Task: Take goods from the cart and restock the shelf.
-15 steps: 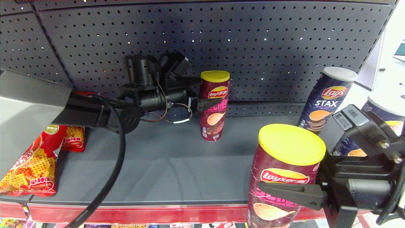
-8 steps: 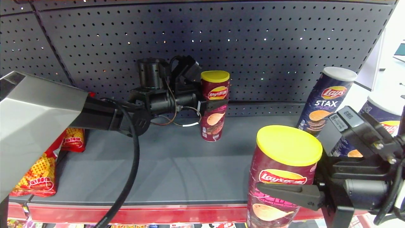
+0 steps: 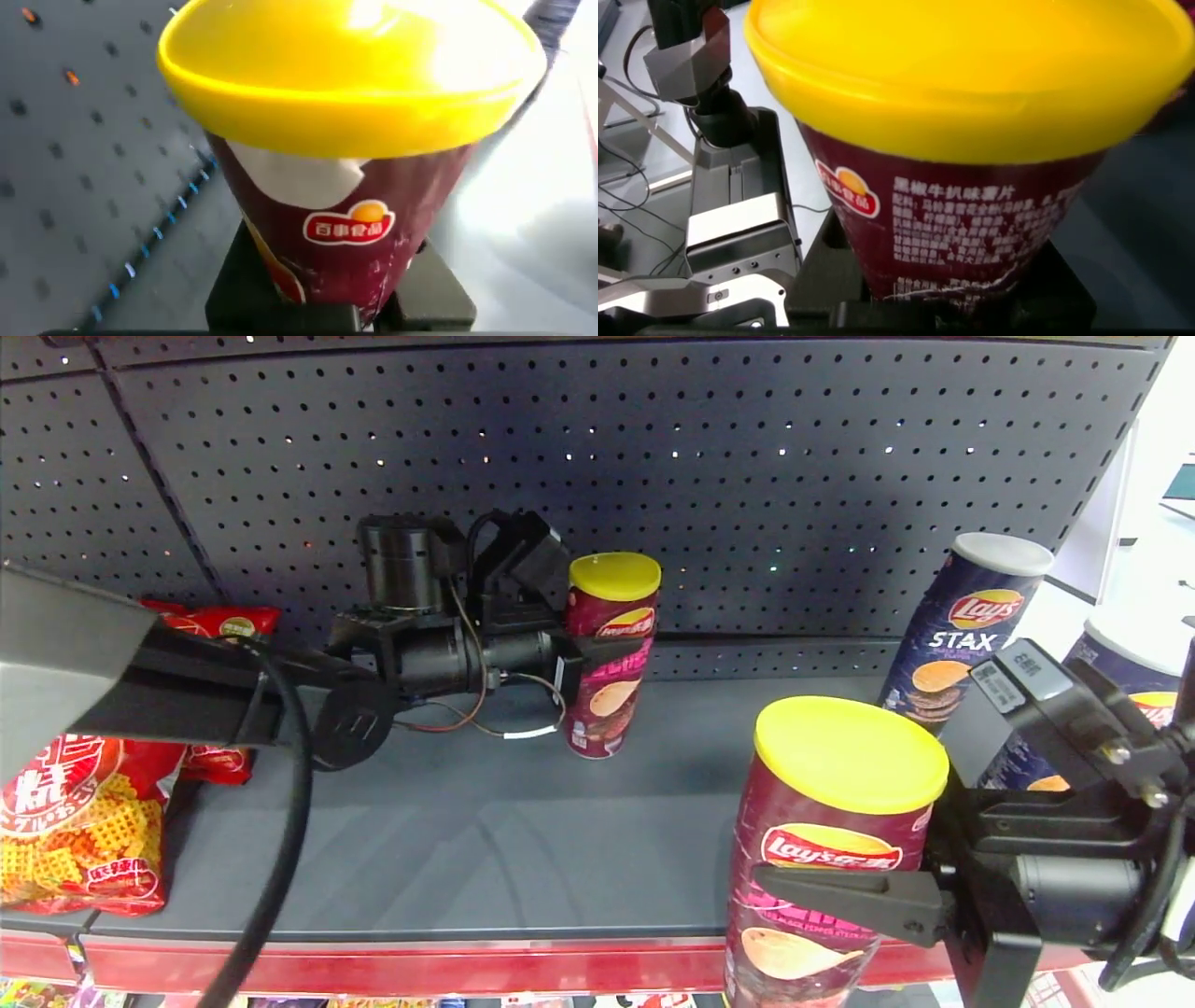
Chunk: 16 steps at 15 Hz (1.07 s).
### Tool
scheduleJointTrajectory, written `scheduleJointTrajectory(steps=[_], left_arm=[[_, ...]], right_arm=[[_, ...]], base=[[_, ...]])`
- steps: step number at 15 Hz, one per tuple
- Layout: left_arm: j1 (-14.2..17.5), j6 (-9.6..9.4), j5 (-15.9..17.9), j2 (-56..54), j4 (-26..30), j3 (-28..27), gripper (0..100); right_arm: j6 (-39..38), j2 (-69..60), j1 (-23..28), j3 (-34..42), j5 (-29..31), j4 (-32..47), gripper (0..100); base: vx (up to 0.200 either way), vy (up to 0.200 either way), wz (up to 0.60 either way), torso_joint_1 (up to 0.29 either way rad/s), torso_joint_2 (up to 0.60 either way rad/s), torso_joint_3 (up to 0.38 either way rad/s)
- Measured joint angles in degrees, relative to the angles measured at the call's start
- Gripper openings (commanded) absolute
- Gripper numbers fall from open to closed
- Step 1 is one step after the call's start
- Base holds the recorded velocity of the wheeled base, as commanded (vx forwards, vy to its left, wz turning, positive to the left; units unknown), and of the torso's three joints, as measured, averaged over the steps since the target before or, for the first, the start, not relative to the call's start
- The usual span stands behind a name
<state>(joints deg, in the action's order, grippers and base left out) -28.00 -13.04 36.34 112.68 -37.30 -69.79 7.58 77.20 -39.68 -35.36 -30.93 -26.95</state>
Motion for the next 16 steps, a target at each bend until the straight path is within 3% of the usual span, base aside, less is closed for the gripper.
scheduleJointTrajectory(steps=[2,5,11,16], left_arm=[[-0.9,1.22,0.0,-5.3,0.0,5.2,0],[-3.9,5.28,-1.2,-11.7,-0.4,10.3,0],[-6.6,5.68,-2.7,-16.9,-0.5,20.1,0],[-7.9,5.74,-2.9,-18.2,-0.5,22.2,0]], right_arm=[[0.0,0.3,0.0,-0.1,0.0,0.0,0],[0.2,0.8,-0.1,-0.3,0.0,0.0,0],[0.1,1.8,-0.1,-1.6,0.0,-0.7,0],[0.0,2.3,-0.1,-1.6,0.1,-1.7,0]], base=[[0.000,0.000,0.00,0.000,0.00,0.000],[0.000,0.000,0.00,0.000,0.00,0.000],[0.000,0.000,0.00,0.000,0.00,0.000],[0.000,0.000,0.00,0.000,0.00,0.000]])
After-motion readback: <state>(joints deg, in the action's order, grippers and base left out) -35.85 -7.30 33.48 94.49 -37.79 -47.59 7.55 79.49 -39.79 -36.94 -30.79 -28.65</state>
